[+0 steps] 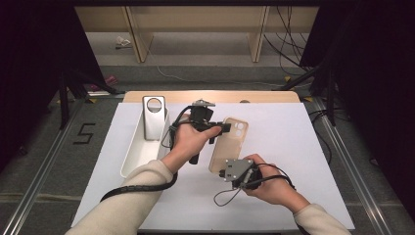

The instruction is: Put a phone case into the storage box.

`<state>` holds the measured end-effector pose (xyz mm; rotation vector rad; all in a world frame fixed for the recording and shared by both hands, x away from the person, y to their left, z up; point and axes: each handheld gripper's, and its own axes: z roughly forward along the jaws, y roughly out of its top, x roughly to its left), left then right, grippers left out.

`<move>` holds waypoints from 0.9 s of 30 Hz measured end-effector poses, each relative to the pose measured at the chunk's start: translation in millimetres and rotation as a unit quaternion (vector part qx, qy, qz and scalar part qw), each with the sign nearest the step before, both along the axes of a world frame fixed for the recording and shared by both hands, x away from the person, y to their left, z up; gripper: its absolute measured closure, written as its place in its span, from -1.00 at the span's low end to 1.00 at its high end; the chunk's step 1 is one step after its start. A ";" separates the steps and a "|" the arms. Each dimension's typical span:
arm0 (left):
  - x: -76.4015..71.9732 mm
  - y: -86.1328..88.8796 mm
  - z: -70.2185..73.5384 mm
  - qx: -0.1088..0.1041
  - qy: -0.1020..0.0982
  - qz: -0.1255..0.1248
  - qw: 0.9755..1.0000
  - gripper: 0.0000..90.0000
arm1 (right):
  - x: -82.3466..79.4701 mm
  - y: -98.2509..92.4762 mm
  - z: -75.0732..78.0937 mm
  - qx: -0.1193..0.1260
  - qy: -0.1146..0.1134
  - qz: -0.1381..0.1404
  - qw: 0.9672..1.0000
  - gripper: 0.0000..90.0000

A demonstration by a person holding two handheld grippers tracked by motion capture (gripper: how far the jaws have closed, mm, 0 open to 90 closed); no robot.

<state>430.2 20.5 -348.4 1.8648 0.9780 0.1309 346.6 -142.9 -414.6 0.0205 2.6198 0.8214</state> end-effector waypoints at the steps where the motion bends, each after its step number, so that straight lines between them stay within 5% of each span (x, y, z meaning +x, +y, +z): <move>1: -0.4 -0.2 0.7 0.002 -0.008 0.001 1.000 0.80 | 0.1 -0.3 -0.2 0.001 -0.007 -0.004 1.000 0.72; 6: 1.6 3.8 2.9 0.010 -0.040 0.007 0.999 0.80 | 3.0 -3.6 0.9 0.031 -0.015 -0.038 0.999 0.19; 13: 1.1 15.1 5.1 0.013 -0.075 0.013 0.997 0.79 | 9.2 -14.7 2.1 0.072 0.014 -0.086 0.994 -0.31; 19: -0.8 27.2 7.8 0.017 -0.091 0.021 0.995 0.79 | 15.2 -26.6 1.9 0.114 0.043 -0.123 0.985 -0.52; 27: -6.1 45.4 17.7 0.005 -0.106 0.031 0.994 0.79 | 18.5 -35.1 1.0 0.139 0.054 -0.146 0.978 -0.62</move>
